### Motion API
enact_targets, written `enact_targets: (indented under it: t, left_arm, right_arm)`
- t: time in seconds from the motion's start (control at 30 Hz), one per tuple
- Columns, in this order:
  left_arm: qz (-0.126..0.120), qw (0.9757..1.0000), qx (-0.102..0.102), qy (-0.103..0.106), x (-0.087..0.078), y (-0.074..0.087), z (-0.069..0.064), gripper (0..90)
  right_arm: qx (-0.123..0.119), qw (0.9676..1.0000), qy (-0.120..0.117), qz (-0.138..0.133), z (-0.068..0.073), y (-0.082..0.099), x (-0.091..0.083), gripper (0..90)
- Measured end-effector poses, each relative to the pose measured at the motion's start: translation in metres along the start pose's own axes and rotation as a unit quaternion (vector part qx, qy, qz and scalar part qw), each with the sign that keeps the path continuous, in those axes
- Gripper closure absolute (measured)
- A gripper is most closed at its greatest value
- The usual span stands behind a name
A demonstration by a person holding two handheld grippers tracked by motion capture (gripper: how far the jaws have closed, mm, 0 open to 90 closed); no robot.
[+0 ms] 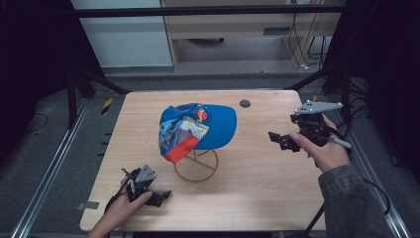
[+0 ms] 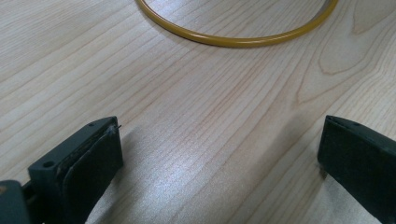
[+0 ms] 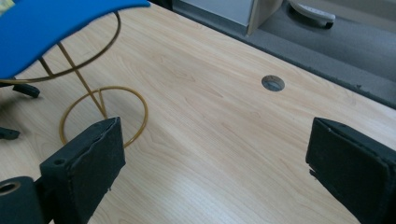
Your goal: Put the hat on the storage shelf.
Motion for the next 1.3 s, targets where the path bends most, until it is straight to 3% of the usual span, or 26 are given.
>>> enact_targets:
  t: [0.43, 0.73, 1.0, 1.3]
  left_arm:
    - [-0.001, 1.0, -0.001, 0.0, 0.0, 0.0, 0.0, 0.0]
    - [0.0, 1.0, -0.001, 0.0, 0.0, 0.0, 0.0, 0.0]
    - [-0.001, 1.0, -0.001, 0.0, 0.0, 0.0, 0.0, 0.0]
    - [-0.001, 1.0, -0.001, 0.001, 0.0, 0.0, 0.0, 0.0]
  right_arm:
    - [0.012, 0.9999, 0.009, 0.006, -0.004, 0.022, 0.021, 4.8]
    - [0.024, 0.9992, 0.029, 0.016, -0.011, 0.039, 0.039, 5.9]
    - [0.041, 0.9964, 0.048, 0.057, -0.018, 0.062, 0.071, 8.0]
    - [0.057, 0.9942, 0.056, 0.073, -0.02, 0.085, 0.1, 8.5]
Point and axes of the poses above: each handheld gripper's, and its own axes: x roughly forward along the jaws, y roughly out of its underside, z roughly to its left, the point moved 4 cm from there along x, roughly forward along the jaws, and after that the axes turned 5 degrees about -z, right-handed, at the moved point
